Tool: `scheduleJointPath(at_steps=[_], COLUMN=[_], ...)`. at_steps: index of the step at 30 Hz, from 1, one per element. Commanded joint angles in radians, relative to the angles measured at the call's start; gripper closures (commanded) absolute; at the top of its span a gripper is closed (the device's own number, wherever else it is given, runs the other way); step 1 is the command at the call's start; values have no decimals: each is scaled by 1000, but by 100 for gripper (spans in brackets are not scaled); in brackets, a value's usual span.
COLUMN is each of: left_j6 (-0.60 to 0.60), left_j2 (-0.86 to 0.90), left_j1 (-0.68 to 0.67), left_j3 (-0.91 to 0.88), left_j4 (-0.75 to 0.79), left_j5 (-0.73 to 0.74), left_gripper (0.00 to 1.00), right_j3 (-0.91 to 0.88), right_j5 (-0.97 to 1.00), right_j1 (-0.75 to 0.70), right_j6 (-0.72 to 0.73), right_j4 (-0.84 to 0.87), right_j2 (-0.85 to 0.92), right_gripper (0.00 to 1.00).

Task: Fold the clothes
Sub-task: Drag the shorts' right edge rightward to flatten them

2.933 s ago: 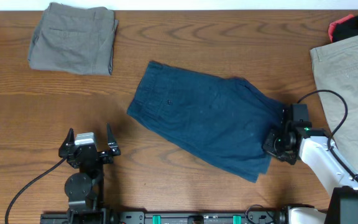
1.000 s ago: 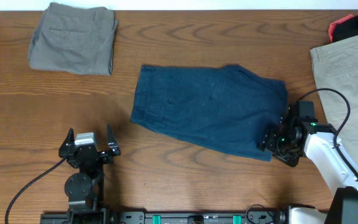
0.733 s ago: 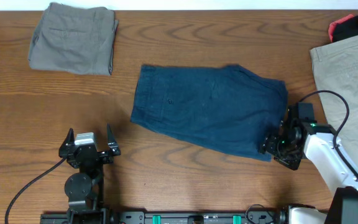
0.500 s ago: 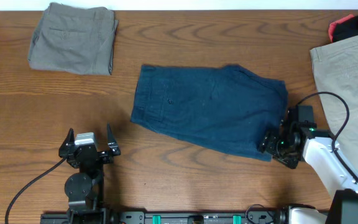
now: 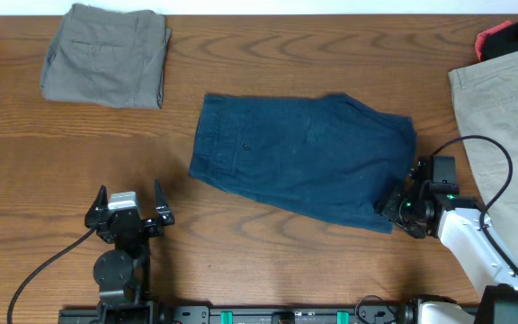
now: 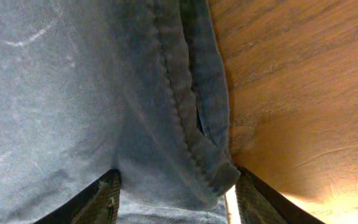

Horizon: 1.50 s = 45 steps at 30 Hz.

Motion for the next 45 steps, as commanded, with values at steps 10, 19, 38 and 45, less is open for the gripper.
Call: scheduleJointPath(at_steps=[10,19,38,45], left_j6=[-5,-5,-5,-5], left_j2=[-7,-7,-7,-7], left_j1=[5,5,5,5], left_j3=[-24,-24,-24,-24], left_j4=[-28,-28,-28,-28], left_j5=[-26,-26,-26,-26], left_gripper=[2,2,2,2], right_j3=[-87,-87,71,206], right_j5=[-85,-106,43,101], right_j1=[121,178,-35,-97], right_j6=[148,182,44,-57], right_j4=[-79,-40,12,34], right_j2=[56,56,55,55], right_gripper=[34,94,99,99])
